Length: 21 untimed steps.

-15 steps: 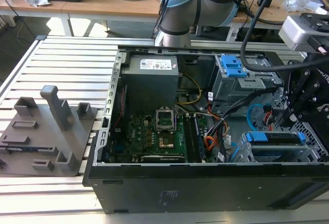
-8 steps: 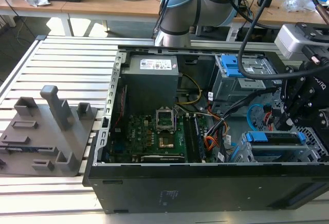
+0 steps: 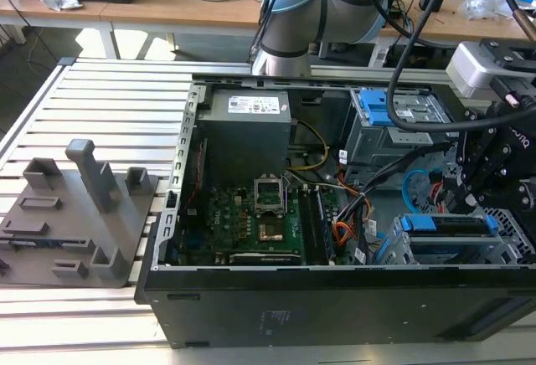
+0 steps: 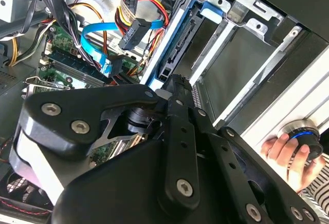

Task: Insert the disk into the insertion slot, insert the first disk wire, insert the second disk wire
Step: 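Insert the disk into the insertion slot, then insert the first disk wire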

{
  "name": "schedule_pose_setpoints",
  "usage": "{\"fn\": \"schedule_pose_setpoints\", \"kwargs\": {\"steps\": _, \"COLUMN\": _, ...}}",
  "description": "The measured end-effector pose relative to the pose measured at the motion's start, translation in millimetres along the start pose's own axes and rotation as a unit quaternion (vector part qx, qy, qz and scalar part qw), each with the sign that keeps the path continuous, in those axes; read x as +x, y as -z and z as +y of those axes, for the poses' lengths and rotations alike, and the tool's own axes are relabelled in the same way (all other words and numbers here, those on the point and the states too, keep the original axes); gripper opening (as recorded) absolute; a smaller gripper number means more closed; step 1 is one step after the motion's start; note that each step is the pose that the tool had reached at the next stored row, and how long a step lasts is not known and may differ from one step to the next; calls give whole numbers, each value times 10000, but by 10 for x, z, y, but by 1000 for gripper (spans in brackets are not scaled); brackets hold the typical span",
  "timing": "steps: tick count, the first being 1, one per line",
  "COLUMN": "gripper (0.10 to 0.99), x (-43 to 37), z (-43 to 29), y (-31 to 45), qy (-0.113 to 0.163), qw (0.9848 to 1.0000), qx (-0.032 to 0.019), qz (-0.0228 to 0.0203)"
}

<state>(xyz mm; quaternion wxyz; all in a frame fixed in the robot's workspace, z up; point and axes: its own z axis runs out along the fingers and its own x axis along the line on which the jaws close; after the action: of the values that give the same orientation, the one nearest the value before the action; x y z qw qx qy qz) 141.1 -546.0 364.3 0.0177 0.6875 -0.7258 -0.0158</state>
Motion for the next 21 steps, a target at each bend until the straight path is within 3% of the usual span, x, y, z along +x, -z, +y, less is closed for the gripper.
{"fn": "schedule_pose_setpoints", "kwargs": {"steps": 11, "gripper": 114, "x": 0, "z": 0, "y": -3, "qy": 0, "qw": 10000, "qx": 0, "qz": 0}}
{"fn": "schedule_pose_setpoints", "kwargs": {"steps": 13, "gripper": 235, "x": 0, "z": 0, "y": -3, "qy": 0, "qw": 10000, "qx": 0, "qz": 0}}
{"fn": "schedule_pose_setpoints", "kwargs": {"steps": 16, "gripper": 294, "x": 0, "z": 0, "y": -3, "qy": 0, "qw": 10000, "qx": 0, "qz": 0}}
{"fn": "schedule_pose_setpoints", "kwargs": {"steps": 17, "gripper": 361, "x": 0, "z": 0, "y": -4, "qy": 0, "qw": 10000, "qx": 0, "qz": 0}}
{"fn": "schedule_pose_setpoints", "kwargs": {"steps": 20, "gripper": 361, "x": -4, "z": -12, "y": -5, "qy": 1, "qw": 10000, "qx": 0, "qz": 0}}
{"fn": "schedule_pose_setpoints", "kwargs": {"steps": 21, "gripper": 361, "x": -8, "z": -48, "y": -3, "qy": 0, "qw": 10000, "qx": 0, "qz": 0}}
